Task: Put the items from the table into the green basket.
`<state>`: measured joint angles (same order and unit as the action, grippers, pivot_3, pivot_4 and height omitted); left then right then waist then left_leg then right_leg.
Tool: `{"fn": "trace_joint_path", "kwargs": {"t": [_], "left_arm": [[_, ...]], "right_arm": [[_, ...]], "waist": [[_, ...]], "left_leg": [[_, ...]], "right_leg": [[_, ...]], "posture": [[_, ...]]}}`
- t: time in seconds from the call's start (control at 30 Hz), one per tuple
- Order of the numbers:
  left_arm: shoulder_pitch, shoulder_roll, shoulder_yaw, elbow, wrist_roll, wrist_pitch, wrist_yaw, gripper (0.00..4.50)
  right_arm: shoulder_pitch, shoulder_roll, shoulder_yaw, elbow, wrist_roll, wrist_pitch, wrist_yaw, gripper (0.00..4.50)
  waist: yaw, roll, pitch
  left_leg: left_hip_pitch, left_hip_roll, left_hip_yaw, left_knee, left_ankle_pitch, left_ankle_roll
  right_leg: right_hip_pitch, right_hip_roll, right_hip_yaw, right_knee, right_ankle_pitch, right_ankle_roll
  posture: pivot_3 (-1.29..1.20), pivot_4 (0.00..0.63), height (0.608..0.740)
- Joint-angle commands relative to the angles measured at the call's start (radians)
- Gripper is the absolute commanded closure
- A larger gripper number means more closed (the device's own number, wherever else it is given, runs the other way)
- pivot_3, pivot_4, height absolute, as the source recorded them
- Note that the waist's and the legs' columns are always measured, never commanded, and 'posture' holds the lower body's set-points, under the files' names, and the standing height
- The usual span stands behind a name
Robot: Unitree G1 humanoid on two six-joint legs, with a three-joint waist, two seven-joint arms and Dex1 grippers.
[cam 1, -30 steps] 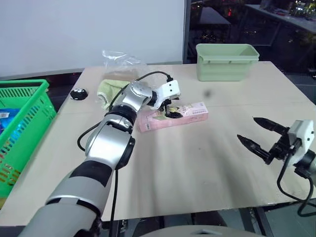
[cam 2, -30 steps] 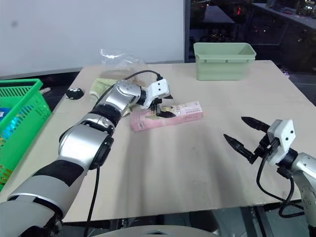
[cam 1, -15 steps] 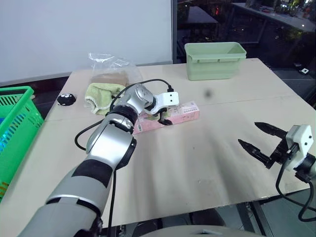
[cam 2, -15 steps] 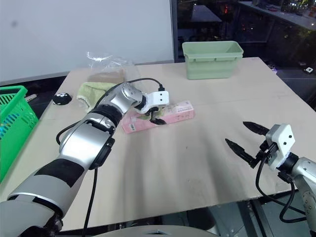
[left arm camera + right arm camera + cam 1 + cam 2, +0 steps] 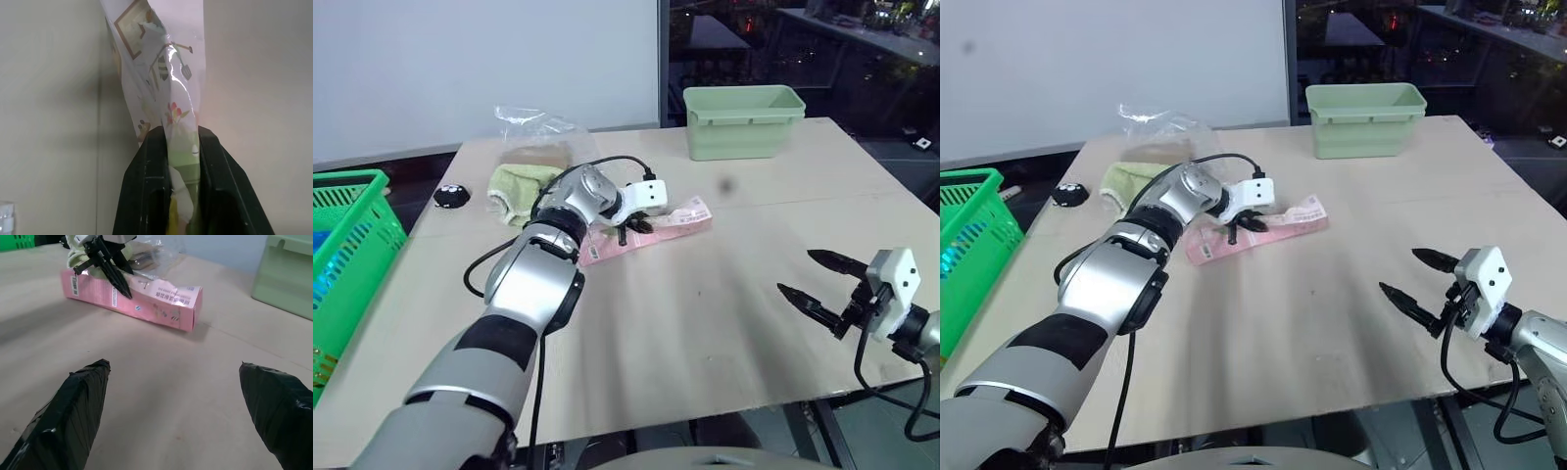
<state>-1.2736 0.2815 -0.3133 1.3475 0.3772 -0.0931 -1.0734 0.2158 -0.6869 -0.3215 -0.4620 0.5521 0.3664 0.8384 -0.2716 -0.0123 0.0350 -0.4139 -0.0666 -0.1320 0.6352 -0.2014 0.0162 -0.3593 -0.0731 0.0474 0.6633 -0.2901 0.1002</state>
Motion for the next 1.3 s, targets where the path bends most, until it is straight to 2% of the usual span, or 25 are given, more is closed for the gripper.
{"fn": "trace_joint_path", "kwargs": {"t": [0.03, 0.17, 0.27, 0.37, 0.5, 0.63, 0.77, 0.9, 1.0, 1.17, 1.3], "left_arm": [[-0.031, 0.011, 0.084, -0.03, -0.072, -0.01, 0.077, 4.37], [-0.053, 0.049, 0.159, -0.072, -0.109, -0.013, 0.291, 4.37], [-0.053, 0.104, 0.199, -0.12, -0.128, 0.01, 0.379, 4.37], [-0.005, 0.223, 0.196, -0.239, -0.101, 0.039, 0.415, 4.37], [0.086, 0.388, 0.261, -0.434, -0.119, 0.176, 0.485, 4.37], [0.236, 0.545, 0.327, -0.633, -0.121, 0.295, 0.507, 4.37], [0.373, 0.66, 0.41, -0.734, -0.143, 0.388, 0.523, 4.37], [0.479, 0.705, 0.463, -0.759, -0.175, 0.422, 0.545, 4.37], [0.532, 0.719, 0.491, -0.752, -0.194, 0.428, 0.575, 4.37], [0.553, 0.74, 0.504, -0.712, -0.202, 0.392, 0.637, 4.37], [0.476, 0.783, 0.481, -0.72, -0.179, 0.29, 0.675, 4.37]], "right_arm": [[-0.036, -0.019, 0.011, -0.022, 0.016, 0.021, 0.001, 0.0], [-0.125, -0.007, 0.044, 0.016, 0.032, 0.031, 0.009, 0.0], [-0.19, 0.005, 0.055, 0.044, 0.061, 0.018, 0.038, 0.0], [-0.268, 0.012, 0.089, 0.092, 0.08, 0.018, 0.084, 0.0], [-0.384, 0.057, 0.115, 0.149, 0.14, 0.012, 0.133, 0.0], [-0.493, 0.106, 0.131, 0.176, 0.219, 0.046, 0.161, 0.0], [-0.582, 0.128, 0.191, 0.199, 0.226, 0.065, 0.2, 0.0], [-0.629, 0.136, 0.228, 0.216, 0.215, 0.068, 0.229, 0.0], [-0.647, 0.146, 0.247, 0.219, 0.212, 0.068, 0.235, 0.0], [-0.641, 0.149, 0.254, 0.209, 0.218, 0.072, 0.233, 0.0], [-0.626, 0.143, 0.249, 0.205, 0.216, 0.07, 0.231, 0.0]], "waist": [[0.01, 0.0, 0.0], [0.023, 0.0, 0.001], [0.032, 0.0, 0.001], [0.041, 0.001, 0.002], [0.051, 0.001, 0.002], [0.095, 0.002, 0.003], [0.175, 0.001, 0.003], [0.252, 0.0, 0.002], [0.28, 0.0, 0.002], [0.285, 0.0, 0.002], [0.282, -0.003, 0.003]], "left_leg": [[0.0, 0.0, 0.0, 0.0, 0.0, 0.0], [0.0, 0.0, -0.001, 0.0, 0.0, 0.0], [-0.001, 0.0, -0.001, 0.0, 0.0, 0.0], [0.0, 0.0, -0.001, 0.0, 0.0, 0.0], [0.001, 0.0, -0.002, -0.001, 0.0, 0.0], [0.002, 0.0, -0.002, -0.001, 0.0, 0.0], [0.001, -0.001, -0.002, -0.001, 0.002, -0.002], [0.0, -0.001, -0.001, -0.001, 0.003, -0.005], [0.001, 0.0, -0.001, -0.001, 0.005, -0.008], [0.003, 0.001, -0.003, -0.002, 0.007, -0.011], [0.005, 0.005, -0.006, -0.004, 0.007, -0.012]], "right_leg": [[0.0, 0.0, 0.0, 0.0, 0.0, 0.0], [0.0, 0.0, 0.0, 0.0, 0.0, 0.0], [-0.001, 0.0, 0.0, 0.0, 0.002, -0.004], [-0.002, 0.001, 0.0, 0.001, 0.002, -0.004], [-0.002, 0.002, 0.001, 0.002, 0.002, -0.004], [-0.004, 0.003, 0.002, 0.005, 0.002, -0.005], [-0.008, 0.003, 0.001, 0.008, 0.003, -0.005], [-0.012, 0.003, 0.0, 0.013, 0.002, -0.006], [-0.012, 0.004, 0.0, 0.016, 0.003, -0.007], [-0.014, 0.013, 0.003, 0.016, 0.008, -0.014], [-0.018, 0.022, 0.009, 0.016, 0.011, -0.02]], "posture": [[-0.24, 0.0, 0.74], [-0.2, 0.0, 0.74], [-0.17, 0.0, 0.74], [-0.13, 0.0, 0.74], [-0.04, 0.0, 0.74], [0.03, 0.0, 0.74], [0.08, 0.0, 0.74], [0.12, 0.0, 0.74], [0.12, 0.0, 0.74], [0.12, 0.0, 0.74], [0.12, 0.0, 0.74]]}}
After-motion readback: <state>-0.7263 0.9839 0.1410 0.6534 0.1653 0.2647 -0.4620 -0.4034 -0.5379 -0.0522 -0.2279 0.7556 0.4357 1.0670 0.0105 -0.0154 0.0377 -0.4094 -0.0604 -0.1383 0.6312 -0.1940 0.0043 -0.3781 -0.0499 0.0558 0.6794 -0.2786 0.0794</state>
